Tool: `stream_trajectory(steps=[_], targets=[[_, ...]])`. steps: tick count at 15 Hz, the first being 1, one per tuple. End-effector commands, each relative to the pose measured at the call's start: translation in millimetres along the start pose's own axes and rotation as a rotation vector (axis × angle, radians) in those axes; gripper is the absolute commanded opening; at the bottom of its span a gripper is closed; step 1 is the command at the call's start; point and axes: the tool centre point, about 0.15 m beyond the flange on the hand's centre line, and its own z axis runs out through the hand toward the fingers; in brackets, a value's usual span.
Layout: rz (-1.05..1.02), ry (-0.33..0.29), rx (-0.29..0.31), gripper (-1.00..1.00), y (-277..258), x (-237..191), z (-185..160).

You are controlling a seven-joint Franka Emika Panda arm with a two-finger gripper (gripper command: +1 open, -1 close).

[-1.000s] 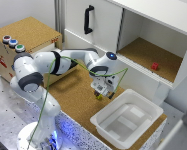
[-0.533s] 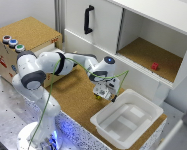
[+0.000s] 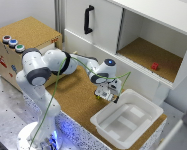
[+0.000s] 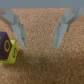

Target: Unstack the purple block

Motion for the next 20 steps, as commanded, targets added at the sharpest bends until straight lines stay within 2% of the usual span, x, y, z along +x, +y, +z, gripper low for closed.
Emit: stream_trajectory(steps=[1,8,11,15,20], targets=[[0.042,-0.064,0.060,-1.00,6.3,37.7,15.4],[0.026,-0.128,0.051,-1.00,-31.1,22.2,15.9],[0.044,-0.129,0.046,-1.00,-43.6,16.0,5.6],[0.075,-0.109,0.010,-1.00,-60.6,0.0,-21.0],[0.190,-0.109,-0.002,-1.00,-43.5,-8.4,-14.7]])
